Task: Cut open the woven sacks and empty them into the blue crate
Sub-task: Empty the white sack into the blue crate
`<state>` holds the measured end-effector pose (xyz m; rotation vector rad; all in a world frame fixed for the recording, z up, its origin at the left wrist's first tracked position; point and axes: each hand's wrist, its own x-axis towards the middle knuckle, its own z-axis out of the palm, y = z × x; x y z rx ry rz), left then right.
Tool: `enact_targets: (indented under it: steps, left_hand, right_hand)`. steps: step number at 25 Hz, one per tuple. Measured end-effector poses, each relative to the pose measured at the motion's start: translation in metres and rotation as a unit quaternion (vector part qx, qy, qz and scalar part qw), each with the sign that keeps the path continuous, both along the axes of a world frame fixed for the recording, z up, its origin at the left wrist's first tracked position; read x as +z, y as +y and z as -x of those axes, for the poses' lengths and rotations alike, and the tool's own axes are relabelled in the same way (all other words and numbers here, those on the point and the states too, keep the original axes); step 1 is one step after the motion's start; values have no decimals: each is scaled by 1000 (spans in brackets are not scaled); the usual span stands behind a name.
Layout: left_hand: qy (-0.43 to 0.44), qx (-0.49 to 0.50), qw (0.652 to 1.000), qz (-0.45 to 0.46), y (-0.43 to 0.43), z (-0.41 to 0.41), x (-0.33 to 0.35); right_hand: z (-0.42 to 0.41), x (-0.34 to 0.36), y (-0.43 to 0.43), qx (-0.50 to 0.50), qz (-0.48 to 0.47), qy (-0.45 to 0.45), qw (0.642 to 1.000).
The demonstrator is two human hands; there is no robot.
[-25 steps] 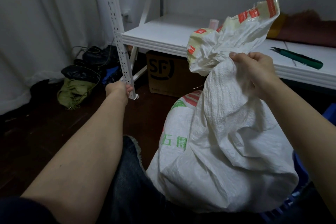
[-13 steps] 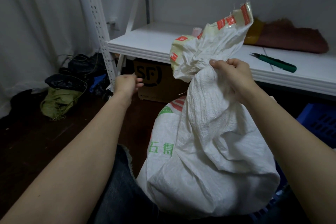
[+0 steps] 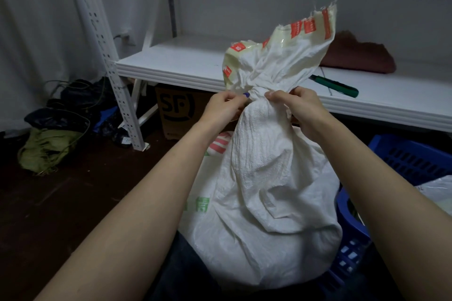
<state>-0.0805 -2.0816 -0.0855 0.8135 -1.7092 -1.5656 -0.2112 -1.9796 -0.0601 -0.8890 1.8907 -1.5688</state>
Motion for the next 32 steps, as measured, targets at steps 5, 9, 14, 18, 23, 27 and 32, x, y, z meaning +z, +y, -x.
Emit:
enact_targets:
  steps: [5, 9, 14, 18, 23, 27, 32]
  left_hand:
    - [-11, -4, 1000, -5, 8, 9, 1]
    - [-13, -33, 999, -3, 15, 12, 4]
    - [2, -35, 999, 29, 21, 15, 4]
    - [8, -26, 999, 44, 22, 16, 8]
    - [24, -27, 998, 45, 20, 16, 7]
    - [21, -13, 998, 54, 22, 16, 10]
    - [19, -12, 998, 64, 20, 14, 7]
  right_hand:
    - [10, -2, 10, 49, -14, 4, 999]
    - [17, -1, 20, 89, -21, 23, 996]
    - [24, 3, 30, 106, 5, 6, 994]
    - [24, 10, 35, 97, 3, 21, 995]
    - [24, 11, 36, 70, 10, 15, 997]
    - [23, 14, 36, 55, 15, 13, 998]
    - [18, 14, 32, 44, 12, 35, 998]
